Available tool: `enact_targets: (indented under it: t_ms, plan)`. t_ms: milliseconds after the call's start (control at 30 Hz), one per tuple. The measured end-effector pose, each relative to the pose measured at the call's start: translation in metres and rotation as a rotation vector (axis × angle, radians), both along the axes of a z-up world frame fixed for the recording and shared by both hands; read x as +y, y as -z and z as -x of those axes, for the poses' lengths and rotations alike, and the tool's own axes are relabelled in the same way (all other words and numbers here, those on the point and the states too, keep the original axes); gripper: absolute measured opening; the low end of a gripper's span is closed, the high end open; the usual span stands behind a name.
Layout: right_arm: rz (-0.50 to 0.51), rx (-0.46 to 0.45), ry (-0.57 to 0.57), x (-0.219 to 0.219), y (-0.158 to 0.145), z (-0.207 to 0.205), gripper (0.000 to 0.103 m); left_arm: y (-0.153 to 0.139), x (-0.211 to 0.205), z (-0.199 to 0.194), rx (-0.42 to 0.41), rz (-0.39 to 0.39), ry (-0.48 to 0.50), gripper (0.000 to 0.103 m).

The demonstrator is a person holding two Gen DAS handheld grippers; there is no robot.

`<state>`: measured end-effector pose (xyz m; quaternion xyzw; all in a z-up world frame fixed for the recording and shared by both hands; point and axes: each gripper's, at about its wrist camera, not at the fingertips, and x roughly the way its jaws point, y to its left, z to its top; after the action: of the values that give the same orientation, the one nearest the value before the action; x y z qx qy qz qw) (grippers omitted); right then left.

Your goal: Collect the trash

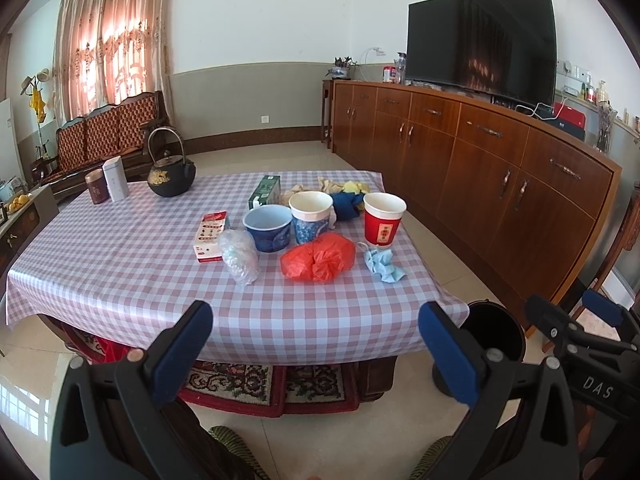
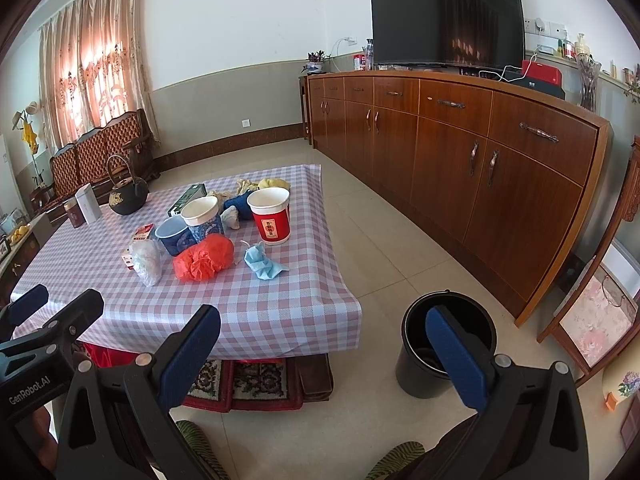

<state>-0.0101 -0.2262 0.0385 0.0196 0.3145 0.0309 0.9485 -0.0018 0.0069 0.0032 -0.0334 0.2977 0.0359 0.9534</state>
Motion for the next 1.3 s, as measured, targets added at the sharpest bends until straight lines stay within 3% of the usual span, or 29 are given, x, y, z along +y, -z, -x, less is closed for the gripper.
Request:
enact_targets:
  t_ms: [733, 1300]
  plan:
    - [0.001, 0.029, -0.033, 0.013, 0.014, -0.024, 0.103, 0.018, 0.016, -0.017, 0.043, -0.008, -0.037, 0.103]
    - [-0.001, 0.067, -0.069, 0.031, 0.031, -0.077, 0.103, 0.030, 0.031, -0.060, 0.051, -0.015, -0.048, 0.103]
